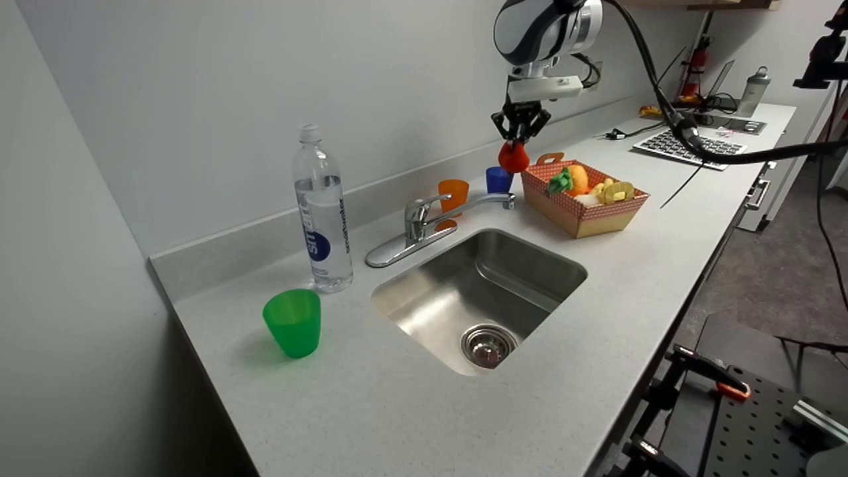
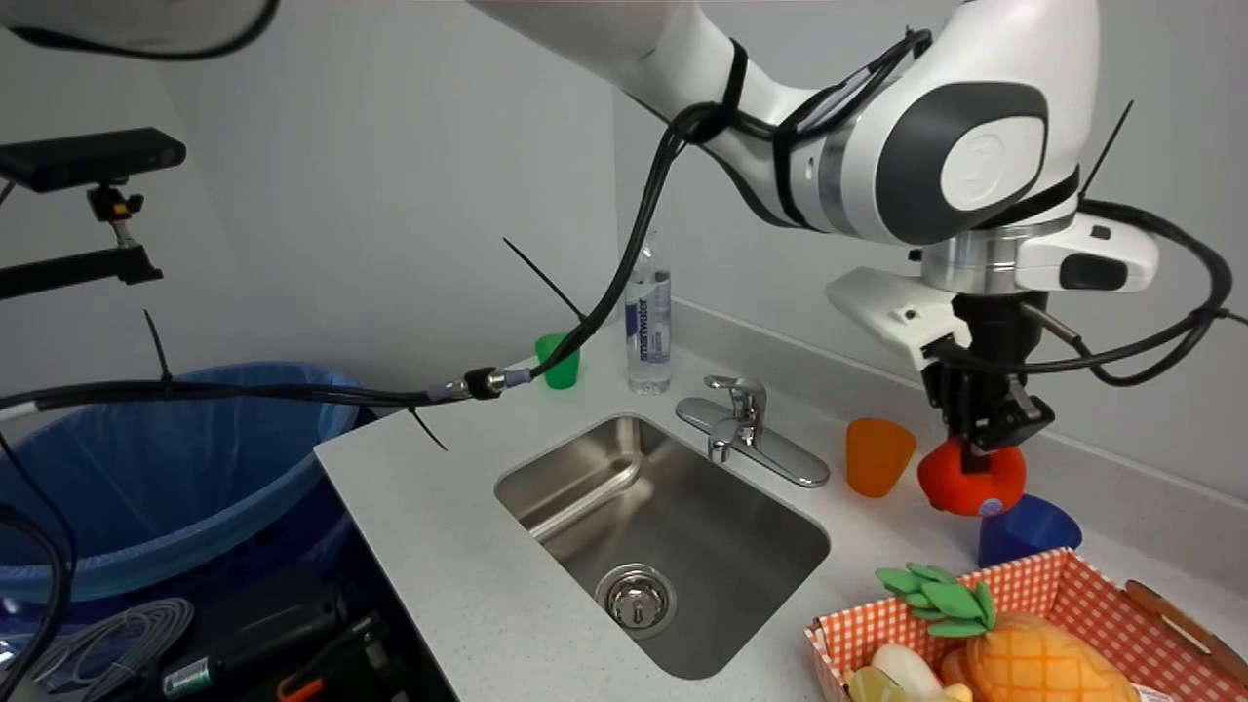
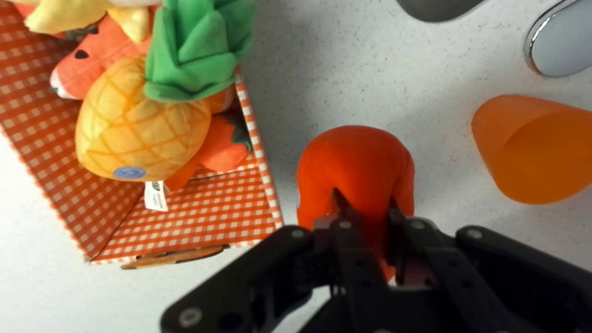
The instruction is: Put the red plushy in the box
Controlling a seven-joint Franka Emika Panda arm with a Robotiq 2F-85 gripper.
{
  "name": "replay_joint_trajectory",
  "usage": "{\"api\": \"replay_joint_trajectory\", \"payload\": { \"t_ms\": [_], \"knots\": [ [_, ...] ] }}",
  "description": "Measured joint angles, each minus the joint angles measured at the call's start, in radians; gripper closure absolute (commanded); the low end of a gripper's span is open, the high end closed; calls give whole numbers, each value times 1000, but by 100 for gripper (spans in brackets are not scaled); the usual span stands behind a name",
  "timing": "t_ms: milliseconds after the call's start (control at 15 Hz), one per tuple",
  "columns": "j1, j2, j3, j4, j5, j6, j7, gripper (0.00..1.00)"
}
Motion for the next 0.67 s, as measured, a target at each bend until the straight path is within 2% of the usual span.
{"api": "replay_joint_trajectory", "payload": {
  "t_ms": [400, 667],
  "knots": [
    [-76, 6, -19, 66, 26, -81, 24, 96],
    [-112, 32, -35, 75, 26, -92, 40, 96]
  ]
}}
